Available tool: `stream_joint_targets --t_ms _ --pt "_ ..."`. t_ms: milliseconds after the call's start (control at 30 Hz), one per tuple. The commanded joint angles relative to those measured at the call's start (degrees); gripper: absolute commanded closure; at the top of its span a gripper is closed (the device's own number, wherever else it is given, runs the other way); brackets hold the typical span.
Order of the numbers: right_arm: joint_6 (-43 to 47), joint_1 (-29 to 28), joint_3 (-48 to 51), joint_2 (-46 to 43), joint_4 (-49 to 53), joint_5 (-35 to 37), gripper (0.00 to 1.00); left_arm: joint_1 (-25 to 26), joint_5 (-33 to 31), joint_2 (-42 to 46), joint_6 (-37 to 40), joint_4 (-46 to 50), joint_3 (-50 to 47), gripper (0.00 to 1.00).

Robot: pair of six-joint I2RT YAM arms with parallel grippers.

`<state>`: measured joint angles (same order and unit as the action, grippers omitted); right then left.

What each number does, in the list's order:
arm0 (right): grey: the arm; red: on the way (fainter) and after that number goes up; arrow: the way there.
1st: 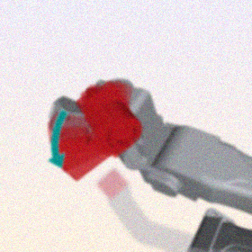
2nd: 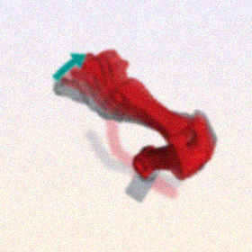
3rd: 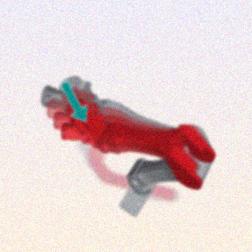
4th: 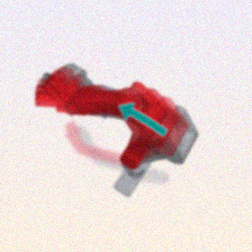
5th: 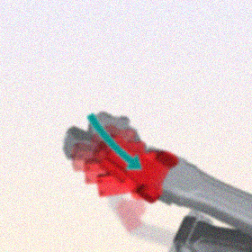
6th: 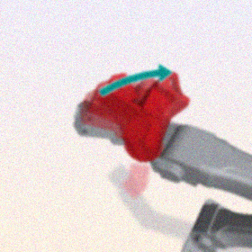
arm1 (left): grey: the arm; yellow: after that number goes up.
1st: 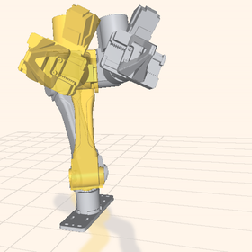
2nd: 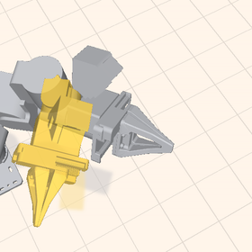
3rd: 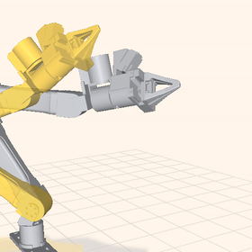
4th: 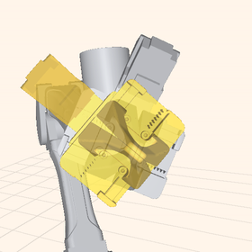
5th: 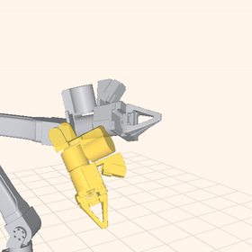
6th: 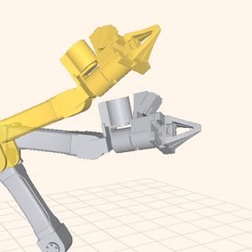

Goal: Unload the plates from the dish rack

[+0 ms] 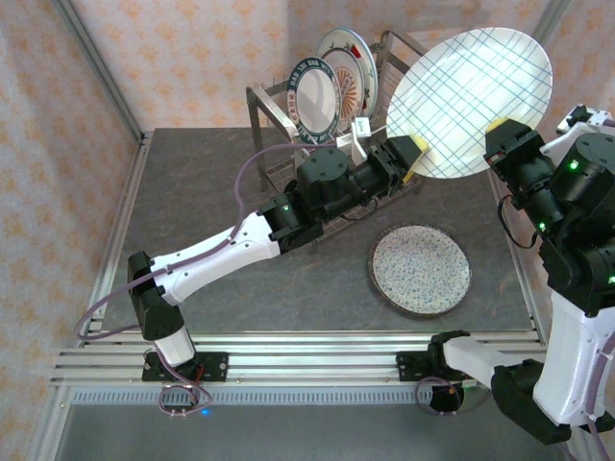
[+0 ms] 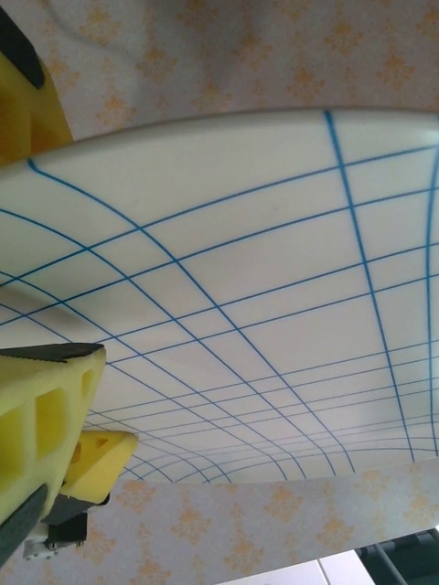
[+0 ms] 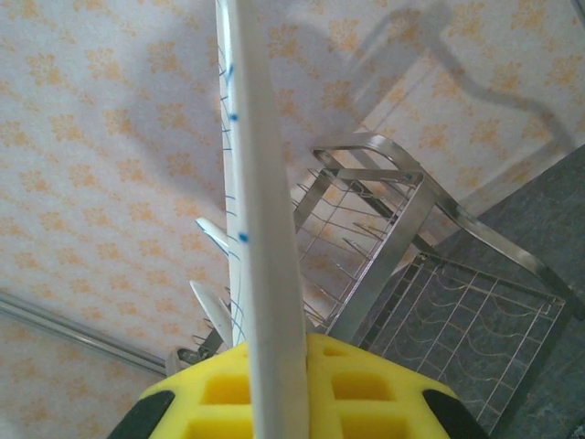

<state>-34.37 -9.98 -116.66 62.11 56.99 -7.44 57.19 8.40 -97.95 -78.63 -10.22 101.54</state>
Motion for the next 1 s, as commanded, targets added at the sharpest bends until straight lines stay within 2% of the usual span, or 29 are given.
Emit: stream_joint_targets --t_ms 0,267,400,600,767,867,967 --pt "-1.9 -0.1 0.6 -1.0 -5.8 -1.3 1.00 -0.8 0.8 -0.5 -1.2 -4.7 -0.1 0.68" --pt "-2.6 -0.1 3.9 -2.3 -5.8 -1.0 1.00 -1.3 0.7 0.5 -1.1 -6.2 -1.8 0.85" --pt "-2.5 -0.1 6.2 -3.4 -5.6 -1.0 1.00 -1.5 1.2 0.9 -1.0 -7.4 -3.1 1.00" --pt "-1.0 -0.1 6.2 -3.9 -2.1 0.0 0.79 -1.9 0.9 1.8 0.0 -10.4 -4.7 1.00" --pt "1.4 -0.1 4.2 -3.8 3.9 4.2 0.50 -2.2 0.1 3.0 0.2 -14.9 -7.1 1.00" --pt "3.8 -0.1 1.0 -3.0 8.6 8.5 0.41 -2.4 0.4 3.3 1.0 -14.9 -7.3 1.00" --pt "6.6 -0.1 -3.7 -1.5 12.8 13.3 0.38 -2.4 0.5 3.6 1.5 -14.7 -7.7 1.00"
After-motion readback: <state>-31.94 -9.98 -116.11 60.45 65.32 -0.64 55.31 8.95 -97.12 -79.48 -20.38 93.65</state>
